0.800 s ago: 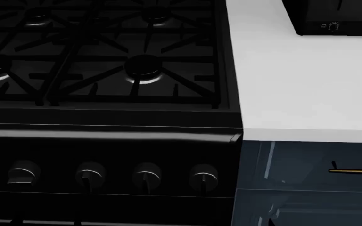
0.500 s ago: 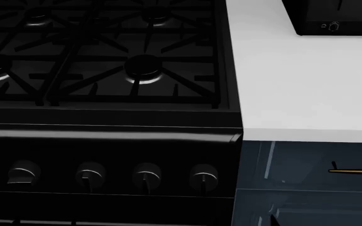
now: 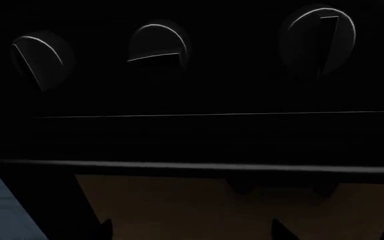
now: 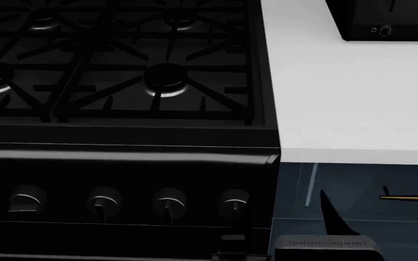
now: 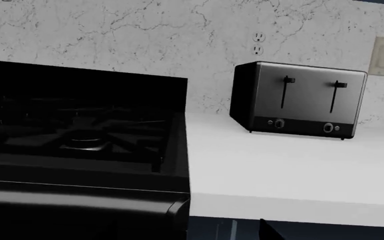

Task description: Press the stop button on the microwave

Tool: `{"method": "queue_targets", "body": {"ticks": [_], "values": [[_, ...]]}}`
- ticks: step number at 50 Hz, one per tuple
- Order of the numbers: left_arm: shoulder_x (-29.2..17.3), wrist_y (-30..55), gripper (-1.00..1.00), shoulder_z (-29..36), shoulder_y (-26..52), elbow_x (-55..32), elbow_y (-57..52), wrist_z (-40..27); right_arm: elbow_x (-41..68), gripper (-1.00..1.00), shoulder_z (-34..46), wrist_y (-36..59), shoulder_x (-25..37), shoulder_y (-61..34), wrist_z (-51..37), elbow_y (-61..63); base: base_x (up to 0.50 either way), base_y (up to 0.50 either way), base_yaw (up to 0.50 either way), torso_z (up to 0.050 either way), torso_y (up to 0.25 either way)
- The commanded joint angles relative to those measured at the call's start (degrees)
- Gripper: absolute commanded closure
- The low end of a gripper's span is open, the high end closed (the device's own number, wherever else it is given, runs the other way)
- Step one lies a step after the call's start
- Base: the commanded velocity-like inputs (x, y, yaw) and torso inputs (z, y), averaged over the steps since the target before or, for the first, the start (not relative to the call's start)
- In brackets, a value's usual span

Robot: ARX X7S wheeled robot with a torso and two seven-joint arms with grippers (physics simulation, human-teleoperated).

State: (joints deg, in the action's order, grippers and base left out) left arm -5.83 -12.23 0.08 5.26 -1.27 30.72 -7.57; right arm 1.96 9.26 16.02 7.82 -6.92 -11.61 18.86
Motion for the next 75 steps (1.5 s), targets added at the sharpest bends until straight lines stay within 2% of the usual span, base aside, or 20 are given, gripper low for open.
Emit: {"method": "queue_targets", "body": {"ticks": [1, 4, 5, 14, 22, 26, 34, 37, 40, 41, 43, 56, 68, 75], "values": [[-1.7, -10.2, -1.0, 0.2, 7.4, 2.5, 25.5, -4.9, -1.6, -1.0, 1.5, 8.5, 1.4, -5.9, -0.8, 8.1, 0.0, 0.0, 0.0, 0.0, 0.0], [-1.9, -18.8, -1.0, -0.1, 13.1, 2.0, 43.2, -5.2, -1.8, -1.0, 1.4, 11.9, 1.5, -8.3, -0.9, 10.8, 0.0, 0.0, 0.0, 0.0, 0.0], [-2.0, -18.9, -1.0, -0.5, 13.3, 1.4, 44.1, -4.5, -2.1, -1.0, 1.6, 12.7, 1.6, -8.8, -1.0, 11.5, 0.0, 0.0, 0.0, 0.0, 0.0], [-3.3, -12.7, -1.0, -1.2, 8.4, 1.2, 44.3, -7.9, -3.5, -1.0, 2.4, 22.1, 1.9, -15.6, -1.5, 17.3, 0.0, 0.0, 0.0, 0.0, 0.0], [-3.0, -6.1, -1.0, -4.1, 3.6, 0.2, 44.3, -6.4, -3.0, -1.0, 2.7, 28.9, 2.0, -22.2, 0.0, 22.3, 0.0, 0.0, 0.0, 0.0, 0.0], [-2.2, -3.3, -1.0, -4.5, 0.7, 0.8, 44.3, -7.0, 1.5, -1.0, -0.8, 36.3, 0.2, -28.6, 2.7, 25.9, 0.0, 0.0, 0.0, 0.0, 0.0], [-1.5, -1.5, -1.0, -5.7, -4.6, 1.1, 44.3, -7.5, 3.0, -1.0, -1.1, 48.9, -0.2, -39.7, 3.5, 31.1, 0.0, 0.0, 0.0, 0.0, 0.0], [-1.6, 1.5, -1.0, -5.2, -4.3, 1.5, 44.3, -8.6, 4.2, -1.0, -2.3, 52.7, -0.8, -43.3, 4.2, 32.5, 0.0, 0.0, 0.0, 0.0, 0.0], [-1.9, 4.9, -1.0, -1.8, -3.9, 3.1, 44.3, -11.4, 4.2, -1.0, -0.9, 56.1, -0.6, -47.9, 4.0, 34.6, 0.0, 0.0, 0.0, 0.0, 0.0], [-1.8, 4.4, -1.0, -2.4, -4.0, 1.8, 44.3, -9.3, 4.4, -1.0, -0.9, 57.3, -0.8, -49.5, 4.0, 34.8, 0.0, 0.0, 0.0, 0.0, 0.0], [-1.9, 5.5, -1.0, -2.3, -3.8, 1.5, 44.3, -9.8, 4.9, -1.0, -1.0, 59.0, -1.2, -51.6, 4.4, 34.5, 0.0, 0.0, 0.0, 0.0, 0.0], [-1.6, 7.7, -1.0, -6.6, -3.6, 0.9, 44.3, -8.7, 6.3, -1.0, -2.8, 61.2, -3.5, -65.7, 5.5, 20.1, 0.0, 0.0, 0.0, 0.0, 0.0], [-1.4, 7.4, -1.0, -8.0, -3.6, 1.0, 44.3, -8.4, 6.8, -1.0, -2.8, 57.1, -6.3, -77.9, 4.6, -2.8, 0.0, 0.0, 0.0, 0.0, 0.0], [-1.3, 6.3, -1.0, -9.9, -3.8, 0.3, 44.3, -6.5, 6.8, -1.0, -1.7, 50.2, -6.9, -84.4, 2.5, -18.0, 0.0, 0.0, 0.0, 0.0, 0.0]]}}
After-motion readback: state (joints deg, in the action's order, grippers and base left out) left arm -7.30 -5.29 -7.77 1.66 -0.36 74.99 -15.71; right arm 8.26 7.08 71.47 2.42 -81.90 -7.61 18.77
